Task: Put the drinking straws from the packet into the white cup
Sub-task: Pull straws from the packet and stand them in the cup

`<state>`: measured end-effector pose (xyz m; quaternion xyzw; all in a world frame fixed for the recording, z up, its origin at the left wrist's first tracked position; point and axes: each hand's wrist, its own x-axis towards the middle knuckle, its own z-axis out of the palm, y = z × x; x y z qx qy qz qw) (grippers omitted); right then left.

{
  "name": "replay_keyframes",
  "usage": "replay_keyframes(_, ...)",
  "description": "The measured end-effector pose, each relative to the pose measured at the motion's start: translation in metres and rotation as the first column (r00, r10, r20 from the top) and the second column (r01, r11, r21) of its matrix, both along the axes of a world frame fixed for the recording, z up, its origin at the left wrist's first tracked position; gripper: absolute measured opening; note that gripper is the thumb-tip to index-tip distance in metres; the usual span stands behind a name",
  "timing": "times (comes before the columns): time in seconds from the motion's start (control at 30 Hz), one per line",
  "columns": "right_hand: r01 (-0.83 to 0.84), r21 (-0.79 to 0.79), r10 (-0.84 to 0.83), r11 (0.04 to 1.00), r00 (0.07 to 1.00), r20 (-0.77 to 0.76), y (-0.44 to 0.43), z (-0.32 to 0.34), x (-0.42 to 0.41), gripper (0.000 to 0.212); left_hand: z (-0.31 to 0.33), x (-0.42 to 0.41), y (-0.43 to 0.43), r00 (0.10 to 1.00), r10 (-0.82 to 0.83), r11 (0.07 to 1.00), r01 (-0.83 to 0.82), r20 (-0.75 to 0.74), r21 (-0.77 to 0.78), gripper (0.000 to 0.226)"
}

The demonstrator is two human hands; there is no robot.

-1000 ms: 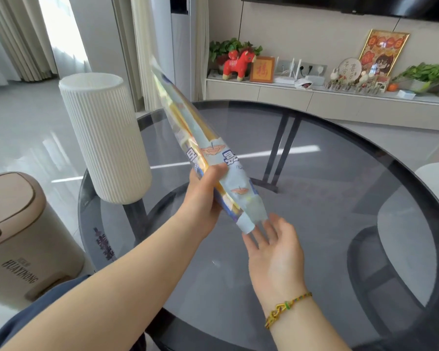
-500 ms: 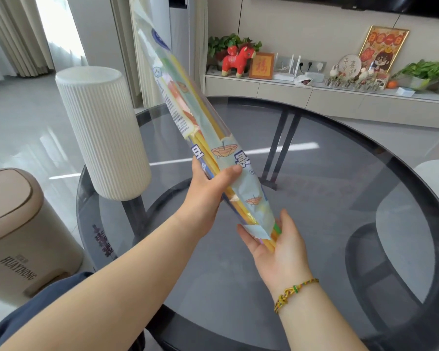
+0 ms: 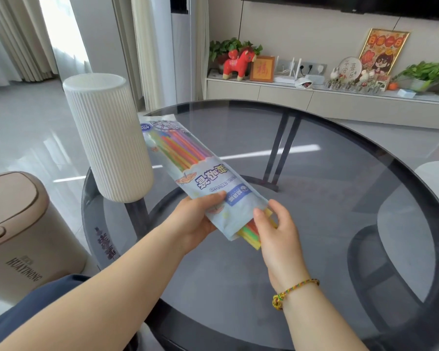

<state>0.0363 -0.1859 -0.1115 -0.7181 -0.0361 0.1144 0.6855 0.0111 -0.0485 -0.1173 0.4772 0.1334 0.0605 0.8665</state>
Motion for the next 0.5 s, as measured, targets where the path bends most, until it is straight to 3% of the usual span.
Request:
replay_keyframes(0.1, -0.082, 0.065, 0.091, 0.995, 0.983, -0.158, -0.002, 0.000, 0.001, 0.055, 0.000, -0.004, 0.006, 1.000, 0.020, 0.999, -0.020, -0.007, -0.033, 0.016)
replay_keyframes(0.2, -0.224, 0.163, 0.266, 0.961, 0.909, -0.320, -0.010, 0.007, 0.004, 0.031, -0.001, -0.006, 0.006, 1.000, 0.000, 0.999, 0.001, 0.003, -0.042, 0.016)
replay_keyframes(0.27, -0.359, 0.174, 0.399, 0.917, 0.832, -0.385, -0.013, 0.010, 0.001, 0.026, -0.002, -0.005, 0.006, 1.000, 0.001, 0.999, 0.000, 0.017, -0.051, 0.016)
replay_keyframes(0.37, -0.425, 0.202, 0.469, 0.882, 0.757, -0.455, -0.010, 0.008, -0.004, 0.031, -0.001, 0.000, 0.007, 0.999, -0.007, 0.998, 0.010, 0.041, -0.069, 0.015)
replay_keyframes(0.5, -0.429, 0.204, 0.474, 0.880, 0.758, -0.448, -0.007, 0.005, -0.004, 0.033, 0.001, 0.005, 0.004, 0.998, -0.053, 0.996, 0.057, 0.044, -0.076, 0.015)
